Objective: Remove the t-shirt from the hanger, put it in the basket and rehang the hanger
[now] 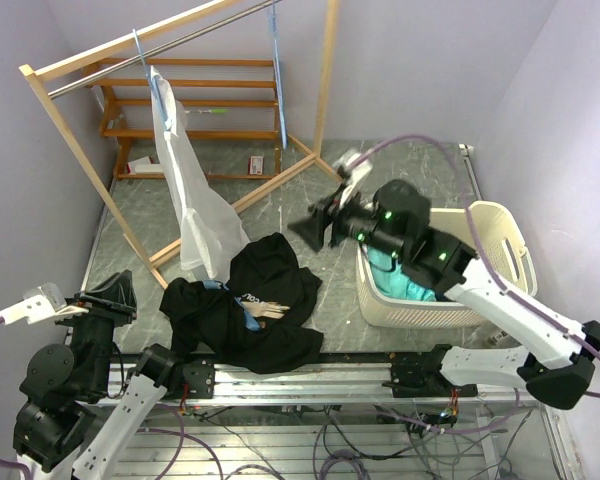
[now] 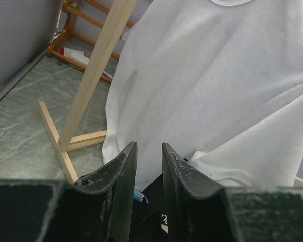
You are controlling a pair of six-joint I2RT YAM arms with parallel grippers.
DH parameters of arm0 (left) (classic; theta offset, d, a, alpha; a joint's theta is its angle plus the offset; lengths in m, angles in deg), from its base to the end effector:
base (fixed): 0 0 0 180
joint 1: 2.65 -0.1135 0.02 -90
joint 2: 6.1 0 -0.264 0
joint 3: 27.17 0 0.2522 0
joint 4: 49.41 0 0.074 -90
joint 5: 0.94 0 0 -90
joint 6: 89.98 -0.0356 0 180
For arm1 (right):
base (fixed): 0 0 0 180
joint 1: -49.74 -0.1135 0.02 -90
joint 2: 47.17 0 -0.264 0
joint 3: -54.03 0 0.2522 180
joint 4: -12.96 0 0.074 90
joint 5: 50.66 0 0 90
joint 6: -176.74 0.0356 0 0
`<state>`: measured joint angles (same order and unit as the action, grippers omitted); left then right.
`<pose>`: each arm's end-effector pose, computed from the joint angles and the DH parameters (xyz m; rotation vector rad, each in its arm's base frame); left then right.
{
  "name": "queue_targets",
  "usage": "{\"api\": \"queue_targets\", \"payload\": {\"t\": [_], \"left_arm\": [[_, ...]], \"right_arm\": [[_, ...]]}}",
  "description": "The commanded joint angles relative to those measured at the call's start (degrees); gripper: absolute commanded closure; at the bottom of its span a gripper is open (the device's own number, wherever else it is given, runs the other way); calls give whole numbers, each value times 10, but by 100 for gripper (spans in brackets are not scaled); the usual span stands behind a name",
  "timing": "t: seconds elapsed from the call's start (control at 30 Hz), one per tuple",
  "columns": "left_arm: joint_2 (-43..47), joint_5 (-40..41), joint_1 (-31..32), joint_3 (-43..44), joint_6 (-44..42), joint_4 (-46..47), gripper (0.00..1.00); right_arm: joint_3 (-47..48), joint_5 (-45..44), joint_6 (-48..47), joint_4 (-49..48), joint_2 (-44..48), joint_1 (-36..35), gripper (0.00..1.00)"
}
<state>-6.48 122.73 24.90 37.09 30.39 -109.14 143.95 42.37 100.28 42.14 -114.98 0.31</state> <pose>-0.0171 0.0312 0.3492 -0.5063 1.4351 -0.3703 0.1694 0.2007 0.4394 -0.5847 1.6712 0.8568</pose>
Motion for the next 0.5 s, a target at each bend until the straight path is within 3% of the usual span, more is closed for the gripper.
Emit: {"api": "queue_targets", "payload": {"t": [0.0,0.2,0.47], "left_arm": [[4,18,0,-2,9,-3,63],[3,21,0,-1,12,-5,64],[4,30,0,1,17,-10,64]], "right_arm": [[-108,-37,29,29,-8,-85,37],[-220,-107,73,-30,-42,-182,20],[-224,-93,85,-96,-148,-245,15]]}}
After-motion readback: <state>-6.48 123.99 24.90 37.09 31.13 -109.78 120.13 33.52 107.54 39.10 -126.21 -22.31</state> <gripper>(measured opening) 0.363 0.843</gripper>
